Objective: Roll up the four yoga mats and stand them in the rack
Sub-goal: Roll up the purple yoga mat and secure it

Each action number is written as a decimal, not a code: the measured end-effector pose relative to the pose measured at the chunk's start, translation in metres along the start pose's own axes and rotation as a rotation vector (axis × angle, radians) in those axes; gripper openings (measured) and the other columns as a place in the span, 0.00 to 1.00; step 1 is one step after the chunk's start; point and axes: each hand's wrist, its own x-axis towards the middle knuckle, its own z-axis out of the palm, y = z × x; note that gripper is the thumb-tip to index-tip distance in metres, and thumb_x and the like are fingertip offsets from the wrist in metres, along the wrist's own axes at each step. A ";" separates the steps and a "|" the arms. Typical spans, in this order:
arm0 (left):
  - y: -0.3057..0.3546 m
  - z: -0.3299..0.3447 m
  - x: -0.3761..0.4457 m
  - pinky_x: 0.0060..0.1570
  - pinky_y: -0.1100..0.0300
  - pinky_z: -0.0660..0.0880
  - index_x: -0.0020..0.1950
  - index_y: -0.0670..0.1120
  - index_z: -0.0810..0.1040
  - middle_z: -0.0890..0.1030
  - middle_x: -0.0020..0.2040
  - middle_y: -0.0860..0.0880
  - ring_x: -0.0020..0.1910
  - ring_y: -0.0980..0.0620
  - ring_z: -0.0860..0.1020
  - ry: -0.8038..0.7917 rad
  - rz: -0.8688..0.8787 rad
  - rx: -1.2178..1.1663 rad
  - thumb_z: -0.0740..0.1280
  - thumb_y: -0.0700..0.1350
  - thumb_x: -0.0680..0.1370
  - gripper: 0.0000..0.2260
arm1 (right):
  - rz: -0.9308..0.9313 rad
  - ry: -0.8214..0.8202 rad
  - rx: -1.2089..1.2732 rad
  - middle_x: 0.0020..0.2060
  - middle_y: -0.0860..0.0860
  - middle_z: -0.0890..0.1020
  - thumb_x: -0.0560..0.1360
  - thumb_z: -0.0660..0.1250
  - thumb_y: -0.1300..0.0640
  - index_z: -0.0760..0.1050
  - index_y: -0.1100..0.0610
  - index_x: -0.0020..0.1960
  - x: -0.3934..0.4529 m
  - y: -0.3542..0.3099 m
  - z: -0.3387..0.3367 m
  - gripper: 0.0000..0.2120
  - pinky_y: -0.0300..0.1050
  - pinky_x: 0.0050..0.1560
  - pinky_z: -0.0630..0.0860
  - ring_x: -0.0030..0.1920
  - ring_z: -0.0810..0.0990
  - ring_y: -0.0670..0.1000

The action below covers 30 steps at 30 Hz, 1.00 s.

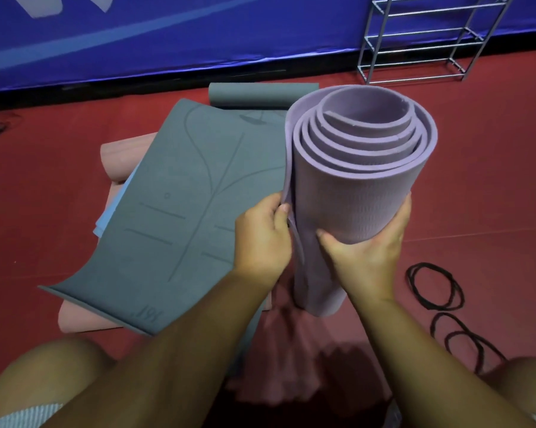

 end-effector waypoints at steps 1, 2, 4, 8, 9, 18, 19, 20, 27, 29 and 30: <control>0.000 0.000 -0.003 0.48 0.49 0.80 0.49 0.45 0.83 0.86 0.42 0.50 0.44 0.50 0.84 0.013 -0.002 0.012 0.59 0.46 0.79 0.13 | -0.010 0.004 0.001 0.78 0.51 0.61 0.58 0.85 0.49 0.49 0.50 0.81 0.001 0.000 0.000 0.62 0.54 0.75 0.64 0.77 0.62 0.49; 0.000 0.000 -0.005 0.49 0.48 0.80 0.51 0.44 0.83 0.86 0.42 0.48 0.45 0.47 0.84 0.045 0.004 0.020 0.59 0.46 0.78 0.14 | -0.019 -0.002 -0.001 0.77 0.51 0.62 0.58 0.85 0.49 0.50 0.50 0.81 0.002 -0.001 0.000 0.62 0.55 0.74 0.65 0.77 0.63 0.49; 0.003 -0.002 -0.010 0.48 0.52 0.80 0.51 0.44 0.84 0.85 0.42 0.48 0.44 0.48 0.84 0.109 0.047 0.012 0.59 0.44 0.78 0.13 | -0.032 -0.015 0.003 0.77 0.51 0.64 0.57 0.85 0.48 0.51 0.51 0.80 0.002 -0.002 -0.001 0.62 0.55 0.73 0.66 0.76 0.64 0.50; 0.011 -0.001 -0.013 0.43 0.59 0.71 0.52 0.42 0.82 0.85 0.44 0.46 0.44 0.47 0.80 0.147 0.097 0.059 0.62 0.41 0.79 0.10 | -0.041 -0.012 0.030 0.76 0.54 0.64 0.56 0.86 0.47 0.51 0.54 0.80 0.001 -0.003 -0.001 0.63 0.54 0.73 0.66 0.76 0.65 0.51; 0.008 0.003 -0.012 0.43 0.57 0.70 0.52 0.41 0.81 0.85 0.45 0.44 0.45 0.45 0.80 0.138 0.080 0.096 0.63 0.40 0.80 0.08 | -0.039 -0.033 0.019 0.76 0.54 0.64 0.56 0.85 0.47 0.51 0.54 0.80 0.002 -0.001 0.000 0.63 0.55 0.73 0.66 0.76 0.64 0.52; 0.009 -0.004 -0.018 0.44 0.48 0.77 0.45 0.48 0.71 0.81 0.42 0.44 0.43 0.41 0.81 0.196 0.073 0.109 0.64 0.44 0.78 0.03 | -0.134 -0.122 -0.080 0.77 0.52 0.63 0.56 0.84 0.46 0.50 0.52 0.80 0.003 -0.012 -0.007 0.63 0.57 0.73 0.66 0.77 0.63 0.51; 0.005 -0.002 -0.018 0.44 0.48 0.74 0.45 0.47 0.70 0.80 0.42 0.42 0.44 0.39 0.80 0.179 0.070 0.154 0.65 0.42 0.79 0.05 | -0.121 -0.151 -0.103 0.77 0.51 0.63 0.56 0.84 0.46 0.49 0.52 0.80 0.003 -0.010 -0.007 0.63 0.58 0.72 0.67 0.76 0.63 0.52; 0.001 0.001 -0.016 0.44 0.48 0.70 0.45 0.47 0.69 0.79 0.42 0.40 0.44 0.37 0.79 0.169 0.061 0.188 0.65 0.39 0.79 0.07 | -0.098 -0.174 -0.118 0.77 0.52 0.62 0.56 0.84 0.46 0.48 0.51 0.81 0.003 -0.007 -0.005 0.64 0.58 0.72 0.67 0.77 0.62 0.52; -0.004 -0.010 -0.028 0.40 0.48 0.69 0.44 0.43 0.73 0.79 0.37 0.41 0.38 0.40 0.77 0.261 0.147 0.176 0.64 0.41 0.78 0.03 | -0.129 -0.149 -0.067 0.76 0.51 0.64 0.57 0.83 0.47 0.51 0.52 0.81 -0.007 -0.010 -0.002 0.61 0.58 0.71 0.68 0.76 0.64 0.52; -0.009 -0.013 -0.035 0.39 0.50 0.67 0.44 0.43 0.74 0.79 0.36 0.42 0.36 0.40 0.77 0.286 0.157 0.172 0.64 0.40 0.77 0.03 | -0.145 -0.143 -0.056 0.76 0.50 0.64 0.58 0.83 0.46 0.51 0.52 0.81 -0.012 -0.011 -0.001 0.61 0.55 0.72 0.67 0.76 0.63 0.49; -0.012 -0.012 -0.037 0.39 0.51 0.66 0.44 0.41 0.75 0.80 0.36 0.41 0.37 0.39 0.79 0.273 0.146 0.185 0.64 0.40 0.77 0.04 | -0.136 -0.152 -0.042 0.76 0.49 0.64 0.57 0.82 0.43 0.51 0.52 0.81 -0.013 -0.010 0.001 0.61 0.50 0.73 0.67 0.76 0.63 0.47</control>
